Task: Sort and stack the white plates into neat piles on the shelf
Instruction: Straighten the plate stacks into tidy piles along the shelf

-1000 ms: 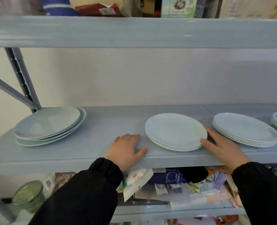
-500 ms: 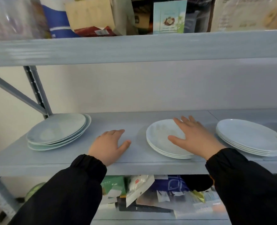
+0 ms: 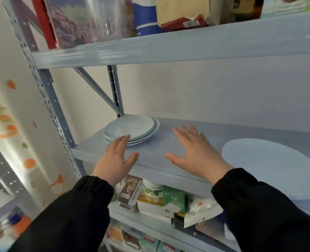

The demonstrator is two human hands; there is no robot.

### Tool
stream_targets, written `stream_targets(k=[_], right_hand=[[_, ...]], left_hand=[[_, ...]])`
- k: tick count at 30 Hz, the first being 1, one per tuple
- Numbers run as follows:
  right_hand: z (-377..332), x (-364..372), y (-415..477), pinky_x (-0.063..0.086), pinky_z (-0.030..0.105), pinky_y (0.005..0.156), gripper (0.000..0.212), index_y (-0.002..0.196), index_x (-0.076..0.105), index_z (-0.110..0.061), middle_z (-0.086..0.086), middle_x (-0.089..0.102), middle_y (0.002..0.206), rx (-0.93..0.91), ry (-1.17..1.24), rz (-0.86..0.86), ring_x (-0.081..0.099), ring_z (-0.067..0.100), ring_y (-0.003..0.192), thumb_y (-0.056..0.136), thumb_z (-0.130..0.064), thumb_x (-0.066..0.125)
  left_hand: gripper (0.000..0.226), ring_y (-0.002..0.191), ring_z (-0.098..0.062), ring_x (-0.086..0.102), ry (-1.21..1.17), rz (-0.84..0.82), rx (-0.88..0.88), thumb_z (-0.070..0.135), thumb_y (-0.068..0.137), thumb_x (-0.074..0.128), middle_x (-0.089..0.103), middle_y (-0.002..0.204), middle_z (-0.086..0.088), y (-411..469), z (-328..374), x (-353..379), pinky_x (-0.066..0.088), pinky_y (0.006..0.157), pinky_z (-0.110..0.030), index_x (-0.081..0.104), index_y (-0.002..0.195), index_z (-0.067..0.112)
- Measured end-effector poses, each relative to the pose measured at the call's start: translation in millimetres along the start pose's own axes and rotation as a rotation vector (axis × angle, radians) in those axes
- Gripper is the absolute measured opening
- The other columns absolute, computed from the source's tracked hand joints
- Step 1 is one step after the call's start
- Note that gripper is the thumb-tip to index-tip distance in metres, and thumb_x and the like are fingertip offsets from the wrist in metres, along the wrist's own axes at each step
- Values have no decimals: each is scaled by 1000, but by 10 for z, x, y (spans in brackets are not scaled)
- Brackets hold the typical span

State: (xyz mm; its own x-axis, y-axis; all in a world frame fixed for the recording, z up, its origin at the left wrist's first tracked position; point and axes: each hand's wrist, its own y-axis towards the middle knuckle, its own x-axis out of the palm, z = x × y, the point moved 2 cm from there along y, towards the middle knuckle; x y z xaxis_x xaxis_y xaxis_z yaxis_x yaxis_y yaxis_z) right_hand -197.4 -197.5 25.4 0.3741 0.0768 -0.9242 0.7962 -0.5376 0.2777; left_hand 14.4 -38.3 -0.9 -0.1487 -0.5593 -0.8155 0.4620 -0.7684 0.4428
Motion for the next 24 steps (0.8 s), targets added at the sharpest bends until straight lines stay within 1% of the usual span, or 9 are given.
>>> stream_targets(k=[3,6,10,14,16,18,19,21,24], right_hand=[[-217,254,255,1,42,124,87,159,2,-29,-4,1,167,9,133,-16,-7,16,153,90,-68,40],[-330,480,543,4,41,124,84,159,4,-28,-4,3,167,56,232,-28,-2,14,153,94,-63,44],[-341,685,915,12,28,119,80,159,11,-25,-5,9,166,237,492,89,10,12,152,96,-55,51],[-345,816,1199,17,26,115,74,159,16,-24,-8,17,164,337,650,226,17,11,150,99,-51,50],[-341,871,1339,19,27,115,70,158,20,-27,-9,21,163,361,702,265,22,11,148,99,-50,49],[-301,926,1486,19,27,115,69,158,22,-25,-7,23,163,390,683,274,23,11,148,99,-51,47],[-271,950,1551,19,28,116,69,158,22,-25,-7,23,163,406,668,268,23,12,148,99,-52,46],[-202,992,1650,19,27,114,70,158,21,-24,-6,24,163,429,632,236,24,13,148,99,-52,46],[-115,1039,1751,21,25,112,68,158,24,-24,-6,29,161,426,564,196,28,12,147,99,-50,47]], left_hand=[[73,147,-12,18,-65,34,-80,59,97,40,19,162,3,51,-399,-93,21,118,-32,14,157,26],[75,148,-11,16,-112,56,-126,59,97,38,15,163,5,176,-786,-151,19,118,-30,9,158,24],[81,150,-12,14,-193,-33,-207,63,95,35,7,165,4,385,-1308,-112,17,120,-34,2,158,24],[96,148,-14,21,-367,-141,-243,70,86,48,9,165,7,657,-1694,-7,20,119,-35,2,158,27],[113,147,-14,24,-442,-206,-228,78,72,57,12,164,9,858,-1808,22,22,118,-35,4,158,28],[123,144,-12,28,-491,-265,-212,83,58,66,20,160,17,1084,-1894,15,26,113,-31,10,156,35],[119,140,-8,30,-509,-300,-171,82,53,68,26,154,25,1181,-1924,19,27,109,-28,15,152,43],[101,136,-2,35,-505,-364,-58,77,53,74,36,141,34,1320,-1968,58,30,105,-29,24,139,57],[96,131,2,43,-515,-377,46,55,63,87,48,139,30,1423,-2078,187,37,107,-35,33,143,53]])
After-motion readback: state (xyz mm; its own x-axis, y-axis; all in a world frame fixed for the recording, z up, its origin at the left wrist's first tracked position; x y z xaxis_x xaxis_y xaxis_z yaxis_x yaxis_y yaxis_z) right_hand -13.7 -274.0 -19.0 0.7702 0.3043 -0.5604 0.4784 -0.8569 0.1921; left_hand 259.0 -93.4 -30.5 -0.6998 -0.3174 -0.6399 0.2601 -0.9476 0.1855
